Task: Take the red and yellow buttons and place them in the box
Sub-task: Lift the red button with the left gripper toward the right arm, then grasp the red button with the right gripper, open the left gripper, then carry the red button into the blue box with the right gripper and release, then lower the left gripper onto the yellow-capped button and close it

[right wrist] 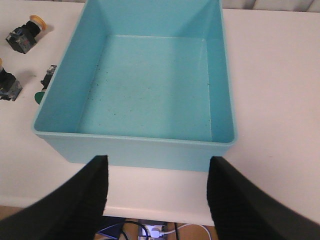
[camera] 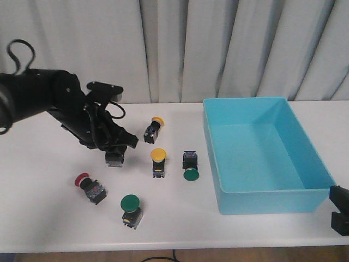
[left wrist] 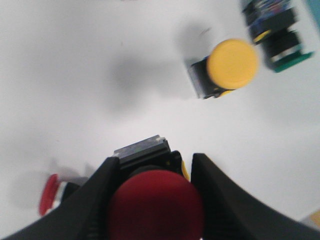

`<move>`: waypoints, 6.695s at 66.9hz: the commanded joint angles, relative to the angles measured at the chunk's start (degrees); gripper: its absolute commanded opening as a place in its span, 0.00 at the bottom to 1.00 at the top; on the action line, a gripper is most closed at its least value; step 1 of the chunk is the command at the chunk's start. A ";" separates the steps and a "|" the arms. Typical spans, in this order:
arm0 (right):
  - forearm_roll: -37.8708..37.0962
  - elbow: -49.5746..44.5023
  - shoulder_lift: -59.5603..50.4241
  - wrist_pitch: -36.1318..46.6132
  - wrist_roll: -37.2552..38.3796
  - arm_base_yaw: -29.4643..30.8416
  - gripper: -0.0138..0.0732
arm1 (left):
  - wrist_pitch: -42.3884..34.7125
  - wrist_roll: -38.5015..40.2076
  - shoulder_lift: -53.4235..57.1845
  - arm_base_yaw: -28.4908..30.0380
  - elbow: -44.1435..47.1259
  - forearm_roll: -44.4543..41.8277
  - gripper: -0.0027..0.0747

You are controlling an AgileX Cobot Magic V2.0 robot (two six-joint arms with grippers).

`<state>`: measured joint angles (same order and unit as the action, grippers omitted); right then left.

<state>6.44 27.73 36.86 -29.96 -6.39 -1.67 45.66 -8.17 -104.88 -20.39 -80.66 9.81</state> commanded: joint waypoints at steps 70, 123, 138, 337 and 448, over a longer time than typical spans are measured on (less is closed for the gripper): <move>42.56 18.72 27.79 -19.69 -62.56 0.25 0.65 | -3.08 -104.68 27.49 -7.68 27.86 65.82 0.27; 45.19 30.97 44.71 -14.82 -90.21 -25.24 0.77 | 2.46 -112.21 27.49 -7.63 27.86 67.22 0.27; 45.08 30.90 44.71 -16.06 -90.41 -25.29 0.62 | 2.45 -112.21 27.49 -7.63 27.86 67.22 0.27; -10.91 51.73 76.22 -19.53 7.05 -4.20 0.61 | -11.54 -75.76 27.49 -7.59 27.86 38.67 0.72; -8.14 21.38 23.55 -2.07 6.88 -15.77 0.52 | 1.41 12.00 -13.45 -9.06 -18.55 -3.78 0.72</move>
<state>-1.10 47.63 61.34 -35.74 0.68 -17.44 47.51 2.74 -119.46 -28.44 -94.94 5.30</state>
